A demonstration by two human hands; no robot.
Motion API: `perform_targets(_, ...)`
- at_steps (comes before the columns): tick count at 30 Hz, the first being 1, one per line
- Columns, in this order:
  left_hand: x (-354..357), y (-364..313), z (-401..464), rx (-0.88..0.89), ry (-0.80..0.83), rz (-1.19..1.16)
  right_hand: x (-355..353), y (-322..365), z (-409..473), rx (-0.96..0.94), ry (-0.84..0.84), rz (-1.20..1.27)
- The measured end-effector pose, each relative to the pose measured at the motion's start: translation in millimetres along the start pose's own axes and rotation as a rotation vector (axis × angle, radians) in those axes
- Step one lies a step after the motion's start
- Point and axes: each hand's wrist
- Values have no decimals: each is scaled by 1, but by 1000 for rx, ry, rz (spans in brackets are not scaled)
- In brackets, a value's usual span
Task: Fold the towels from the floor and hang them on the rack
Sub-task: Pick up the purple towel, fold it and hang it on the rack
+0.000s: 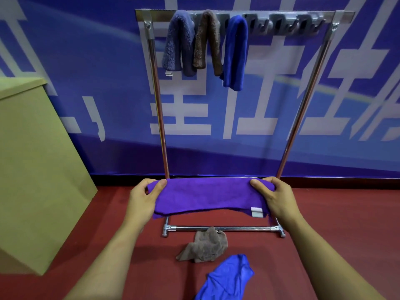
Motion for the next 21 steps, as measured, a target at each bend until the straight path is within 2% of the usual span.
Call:
perform_targets(6, -2, -1, 2, 43, 13, 57, -3, -1, 2, 7, -50, -25)
perform_targets(11, -3, -9, 2, 44, -24, -44, -4, 6, 5, -17, -53, -10)
perform_targets(21, -2, -1, 5, -32, -18, -83, 0, 2, 4, 34, -38, -17)
Point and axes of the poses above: each hand's wrist, its own z-axis towards the middle knuckle, its own x-axis out of the palm, y = z × x, and after that the axes turned 3 degrees about x, right-handed
